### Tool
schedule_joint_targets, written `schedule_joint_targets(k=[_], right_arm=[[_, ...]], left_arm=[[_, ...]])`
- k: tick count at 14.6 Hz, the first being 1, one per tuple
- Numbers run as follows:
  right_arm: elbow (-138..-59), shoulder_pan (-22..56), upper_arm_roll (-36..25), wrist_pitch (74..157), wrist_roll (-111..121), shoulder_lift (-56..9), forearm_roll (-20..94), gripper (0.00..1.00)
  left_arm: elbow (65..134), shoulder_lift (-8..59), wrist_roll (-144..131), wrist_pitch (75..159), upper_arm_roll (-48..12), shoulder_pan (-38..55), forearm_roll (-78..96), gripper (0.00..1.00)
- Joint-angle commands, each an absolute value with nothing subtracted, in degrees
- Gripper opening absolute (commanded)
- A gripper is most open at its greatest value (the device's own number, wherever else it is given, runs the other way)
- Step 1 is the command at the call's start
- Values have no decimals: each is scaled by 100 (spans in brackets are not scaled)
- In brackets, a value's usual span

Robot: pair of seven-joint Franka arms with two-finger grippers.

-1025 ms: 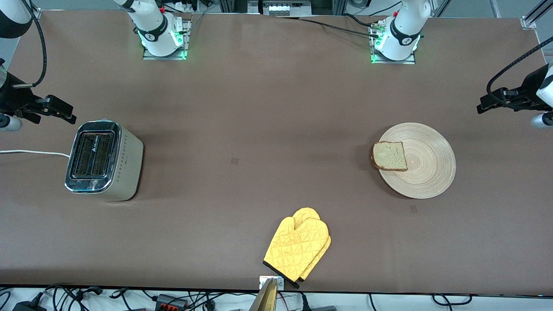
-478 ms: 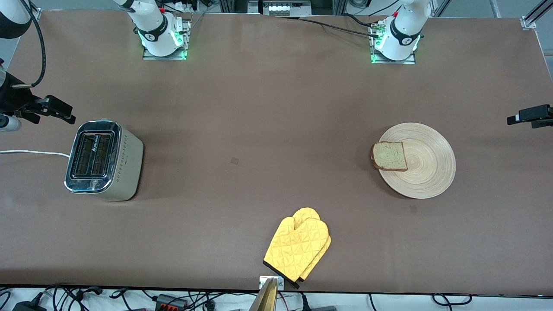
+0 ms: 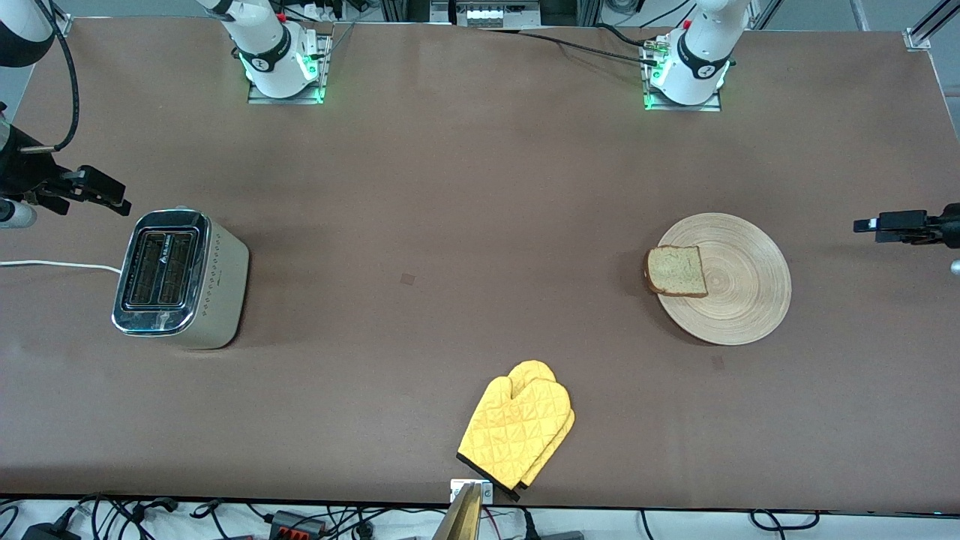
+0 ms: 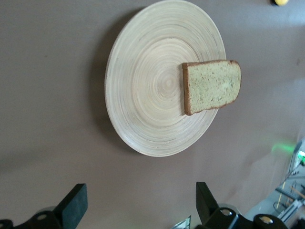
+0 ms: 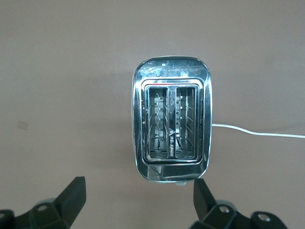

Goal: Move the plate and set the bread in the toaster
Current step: 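Lower the left gripper and reach toward the wooden plate's rim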

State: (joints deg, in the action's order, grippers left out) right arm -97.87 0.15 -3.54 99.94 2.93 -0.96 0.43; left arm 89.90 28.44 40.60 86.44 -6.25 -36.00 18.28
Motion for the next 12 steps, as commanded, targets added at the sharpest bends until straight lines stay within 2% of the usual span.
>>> schedule_joint_targets(k=[1, 5, 12], right_arm=[[-9756, -9, -325, 9941, 229, -88, 26, 100], [-9756, -26, -334, 9940, 229, -70, 35, 100], [-9738, -18, -343, 9721, 229, -26, 35, 100]], left_arm=[[8763, 3312, 4438, 8508, -694, -3630, 2152, 100], [8885, 3805, 4631, 8945, -756, -3595, 2171, 100], [9711, 3814, 4526, 9835, -756, -3639, 2285, 100]])
